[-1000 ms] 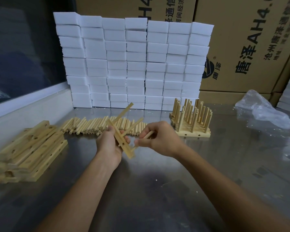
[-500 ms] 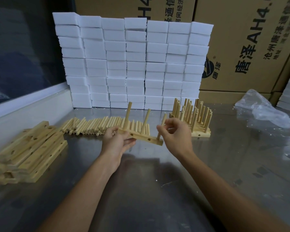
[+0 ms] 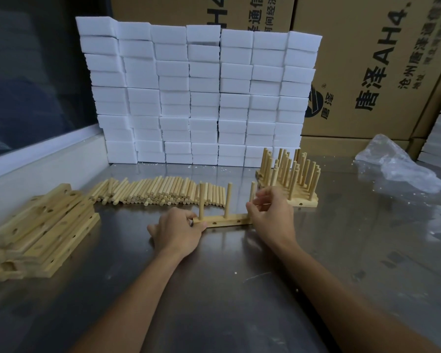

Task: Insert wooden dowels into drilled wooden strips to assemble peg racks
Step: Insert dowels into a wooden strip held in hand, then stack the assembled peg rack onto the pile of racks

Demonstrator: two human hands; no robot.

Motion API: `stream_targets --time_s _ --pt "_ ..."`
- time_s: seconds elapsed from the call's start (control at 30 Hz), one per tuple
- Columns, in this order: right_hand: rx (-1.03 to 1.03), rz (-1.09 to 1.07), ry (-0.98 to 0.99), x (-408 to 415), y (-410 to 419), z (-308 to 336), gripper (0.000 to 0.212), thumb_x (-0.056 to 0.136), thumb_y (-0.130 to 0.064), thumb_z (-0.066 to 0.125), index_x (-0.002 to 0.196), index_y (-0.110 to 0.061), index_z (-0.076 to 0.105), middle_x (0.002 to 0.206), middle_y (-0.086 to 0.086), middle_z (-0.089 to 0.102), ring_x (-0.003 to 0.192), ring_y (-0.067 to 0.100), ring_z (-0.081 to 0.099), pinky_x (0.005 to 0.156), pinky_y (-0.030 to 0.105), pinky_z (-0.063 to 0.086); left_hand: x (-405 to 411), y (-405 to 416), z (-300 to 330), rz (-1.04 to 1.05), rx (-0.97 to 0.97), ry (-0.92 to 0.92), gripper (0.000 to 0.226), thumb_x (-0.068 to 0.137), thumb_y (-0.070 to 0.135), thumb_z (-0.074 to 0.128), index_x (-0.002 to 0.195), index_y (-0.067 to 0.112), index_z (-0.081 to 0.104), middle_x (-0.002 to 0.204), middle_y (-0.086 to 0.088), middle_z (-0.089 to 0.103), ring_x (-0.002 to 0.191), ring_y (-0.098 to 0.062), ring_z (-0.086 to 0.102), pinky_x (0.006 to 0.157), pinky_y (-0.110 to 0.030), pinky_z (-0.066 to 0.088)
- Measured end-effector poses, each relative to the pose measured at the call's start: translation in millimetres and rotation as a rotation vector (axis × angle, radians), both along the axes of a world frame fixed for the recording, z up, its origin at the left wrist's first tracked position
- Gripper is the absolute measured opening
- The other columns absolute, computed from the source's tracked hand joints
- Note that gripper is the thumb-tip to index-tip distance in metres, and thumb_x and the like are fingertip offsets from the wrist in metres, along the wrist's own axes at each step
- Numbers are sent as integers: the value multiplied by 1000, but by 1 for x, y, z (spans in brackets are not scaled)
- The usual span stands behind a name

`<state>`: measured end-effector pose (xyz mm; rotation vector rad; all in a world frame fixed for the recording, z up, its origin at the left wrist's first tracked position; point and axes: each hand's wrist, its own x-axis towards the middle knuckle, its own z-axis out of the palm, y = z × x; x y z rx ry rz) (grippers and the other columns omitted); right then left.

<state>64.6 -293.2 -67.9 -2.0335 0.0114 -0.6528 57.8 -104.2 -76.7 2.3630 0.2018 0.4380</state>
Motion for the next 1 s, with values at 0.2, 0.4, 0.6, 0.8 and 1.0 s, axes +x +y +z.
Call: stream_targets --time_s 0.2,0.4,0.6,0.8,1.0 --pt "-412 -111 -6 -16 17 0 9 86 -24 68 85 -25 60 101 -6 53 85 12 53 68 30 49 3 1 -4 6 129 -11 16 87 45 70 93 32 76 97 4 64 97 -17 51 82 -35 24" --pt "-654 67 70 -26 35 0 34 92 -49 55 116 -29 67 115 -3 58 110 18 51 91 37 45 4 0 -5 6 159 5 24 88 47 69 108 35 74 107 4 64 104 -21 51 82 -34 24" --pt "-777 51 184 -25 37 -3 51 92 -65 42 121 -31 66 122 -1 58 116 22 50 97 40 42 6 -1 -6 -14 200 54 43 93 49 61 134 35 59 126 0 54 122 -24 45 92 -38 27" --pt "-676 -127 289 -17 8 0 45 92 -55 52 118 -22 65 122 5 49 113 29 52 99 43 45 6 2 -6 12 116 64 43 91 42 64 132 28 62 128 0 58 123 -23 48 105 -42 28" --pt "-617 -277 367 -7 -23 0 46 91 -53 51 122 -21 63 124 9 49 120 32 47 103 46 38 6 3 -7 20 93 49 35 92 41 63 125 27 66 127 2 61 123 -22 49 106 -43 27"
